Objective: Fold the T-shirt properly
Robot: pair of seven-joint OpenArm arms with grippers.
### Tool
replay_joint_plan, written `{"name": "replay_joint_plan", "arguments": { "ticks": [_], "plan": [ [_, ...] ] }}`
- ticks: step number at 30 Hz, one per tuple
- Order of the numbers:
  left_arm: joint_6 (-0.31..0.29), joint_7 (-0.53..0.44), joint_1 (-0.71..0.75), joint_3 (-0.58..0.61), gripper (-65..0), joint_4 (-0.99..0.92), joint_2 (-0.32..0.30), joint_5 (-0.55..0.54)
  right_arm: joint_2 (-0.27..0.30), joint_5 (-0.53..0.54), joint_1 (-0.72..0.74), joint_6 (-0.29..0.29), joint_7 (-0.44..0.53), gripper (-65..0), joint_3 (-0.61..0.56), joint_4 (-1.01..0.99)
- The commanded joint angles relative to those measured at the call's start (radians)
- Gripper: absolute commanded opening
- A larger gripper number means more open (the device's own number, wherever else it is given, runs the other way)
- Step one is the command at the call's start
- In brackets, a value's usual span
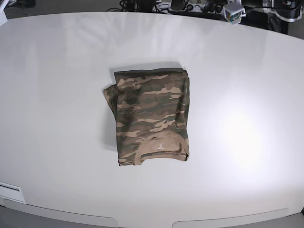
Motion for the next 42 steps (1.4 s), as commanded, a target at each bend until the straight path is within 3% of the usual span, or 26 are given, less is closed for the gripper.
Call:
{"name": "replay_joint_plan", "arguments": {
  "ticks": [1, 3, 7, 9, 11, 14, 18, 22, 27, 34, 41, 42],
  "plan": [
    [-0.008, 0.004, 0.051, -0.008, -65.0, 0.013, -0.006, -0.025, -0.007, 0.017, -0.039, 0.001, 0.004, -65.0, 0.006, 0.009],
    [-0.008, 0.0, 0.122, -0.007, -65.0, 0.013, -0.004, -0.016, -0.027, 0.017, -0.074, 0.001, 0.004, -65.0, -0.014, 0.007],
    [-0.008, -0.068, 0.219, -0.006, -65.0, -0.006, 0.042, 0.14, -0.048, 0.013, -0.105, 0.001, 0.004, -65.0, -0.138, -0.024],
    [-0.008, -0.114, 0.246, -0.006, -65.0, -0.043, 0.084, 0.223, -0.047, -0.06, -0.104, 0.001, 0.026, -65.0, -0.222, -0.077],
    [-0.008, -0.147, 0.253, -0.006, -65.0, -0.103, 0.124, 0.278, -0.047, -0.159, -0.101, 0.001, 0.11, -65.0, -0.31, -0.141],
    [-0.008, -0.193, 0.243, -0.003, -65.0, -0.22, 0.163, 0.304, -0.047, -0.298, -0.076, 0.001, 0.208, -65.0, -0.438, -0.243],
    [-0.008, -0.188, 0.192, 0.056, -65.0, -0.404, 0.177, 0.315, -0.047, -0.422, -0.008, 0.001, 0.261, -65.0, -0.584, -0.391],
    [-0.008, -0.209, 0.117, 0.161, -65.0, -0.596, 0.176, 0.414, -0.042, -0.528, 0.066, 0.001, 0.32, -65.0, -0.696, -0.534],
    [-0.008, -0.381, -0.006, 0.278, -65.0, -0.845, 0.177, 0.596, -0.039, -0.763, 0.156, -0.003, 0.502, -65.0, -0.826, -0.707],
    [-0.008, -0.685, -0.215, 0.367, -65.0, -1.144, 0.208, 0.885, -0.04, -1.033, 0.303, -0.074, 0.835, -65.0, -0.981, -0.954],
    [-0.008, -0.973, -0.431, 0.394, -65.0, -1.427, 0.275, 1.147, -0.062, -1.257, 0.506, -0.248, 1.12, -65.0, -1.162, -1.215],
    [0.017, -1.015, -0.459, 0.394, -65.0, -1.468, 0.289, 1.181, -0.068, -1.267, 0.535, -0.272, 1.148, -65.0, -1.186, -1.254]
  ]
}}
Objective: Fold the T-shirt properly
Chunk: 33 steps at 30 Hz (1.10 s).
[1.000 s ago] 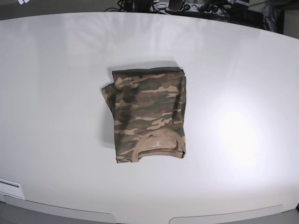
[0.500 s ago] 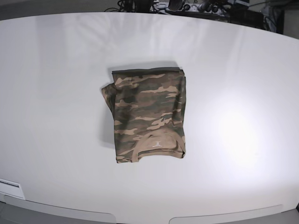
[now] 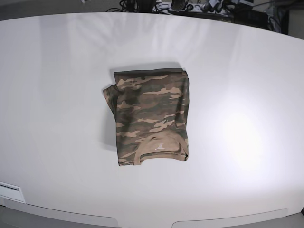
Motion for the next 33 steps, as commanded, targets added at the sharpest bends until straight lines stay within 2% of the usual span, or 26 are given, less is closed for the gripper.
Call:
{"name": "replay_joint_plan", "arguments": {
  "ticks": [1, 5, 7, 10, 14, 19, 24, 33],
  "plan": [
    [0.037, -0.038, -0.012, 0.001, -65.0, -0.034, 0.01, 0.031, 0.002, 0.003, 0.014, -0.014, 0.018, -65.0, -0.018, -0.028],
    [0.269, -0.161, -0.105, 0.001, -65.0, -0.183, 0.08, 0.121, -0.043, 0.003, 0.122, -0.056, 0.031, -65.0, -0.076, -0.148],
    [0.338, -0.222, -0.134, 0.001, -65.0, -0.241, 0.11, 0.148, -0.071, 0.003, 0.161, -0.082, 0.031, -65.0, -0.09, -0.185],
    [0.354, -0.298, -0.156, 0.001, -65.0, -0.29, 0.148, 0.146, -0.11, 0.003, 0.195, -0.1, 0.042, -65.0, -0.097, -0.213],
    [0.358, -0.316, -0.16, 0.006, -65.0, -0.304, 0.192, 0.136, -0.147, 0.002, 0.2, -0.103, 0.07, -65.0, -0.097, -0.217],
    [0.497, -0.339, -0.166, 0.133, -65.0, -0.306, 0.22, 0.133, -0.177, -0.053, 0.204, -0.142, 0.084, -65.0, -0.097, -0.217],
    [0.56, -0.383, -0.169, 0.27, -65.0, -0.31, 0.219, 0.065, -0.182, -0.073, 0.203, -0.119, 0.103, -65.0, -0.097, -0.217],
    [0.555, -0.379, -0.173, 0.286, -65.0, -0.305, 0.219, 0.034, -0.198, -0.072, 0.203, -0.126, 0.102, -65.0, -0.097, -0.217]
  ]
}}
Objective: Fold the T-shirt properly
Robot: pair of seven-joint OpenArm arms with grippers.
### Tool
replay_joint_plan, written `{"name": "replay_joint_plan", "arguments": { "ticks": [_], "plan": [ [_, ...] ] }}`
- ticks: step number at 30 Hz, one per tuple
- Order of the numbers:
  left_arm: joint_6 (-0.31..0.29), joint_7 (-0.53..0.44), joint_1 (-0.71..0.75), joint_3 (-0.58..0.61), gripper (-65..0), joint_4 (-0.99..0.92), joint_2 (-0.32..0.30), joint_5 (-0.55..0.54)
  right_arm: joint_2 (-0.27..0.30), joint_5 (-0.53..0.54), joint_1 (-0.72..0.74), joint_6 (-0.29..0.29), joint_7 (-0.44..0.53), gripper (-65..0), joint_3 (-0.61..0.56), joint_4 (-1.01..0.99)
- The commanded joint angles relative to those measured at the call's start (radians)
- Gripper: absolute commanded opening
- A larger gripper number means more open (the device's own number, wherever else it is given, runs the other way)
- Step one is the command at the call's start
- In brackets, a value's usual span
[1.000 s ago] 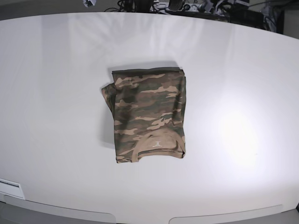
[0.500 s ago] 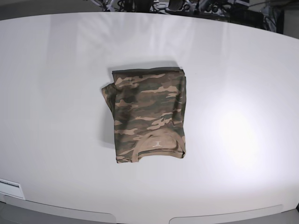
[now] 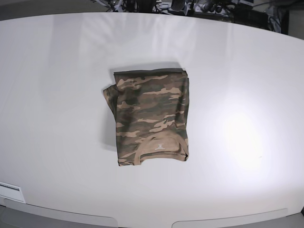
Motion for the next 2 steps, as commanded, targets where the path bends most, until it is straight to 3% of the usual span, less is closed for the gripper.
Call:
{"name": "replay_joint_plan", "arguments": {
  "ticks": [1, 2],
  "plan": [
    [-0.002, -0.006, 0.01, 0.0, -65.0, 0.007, 0.0, -0.004, 0.003, 0.003, -0.006, 0.001, 0.008, -65.0, -0.002, 0.003],
    [-0.002, -0.006, 0.012, 0.0, -65.0, 0.007, 0.0, -0.006, 0.003, 0.003, -0.006, -0.003, 0.008, -65.0, -0.002, 0.003]
  ]
}}
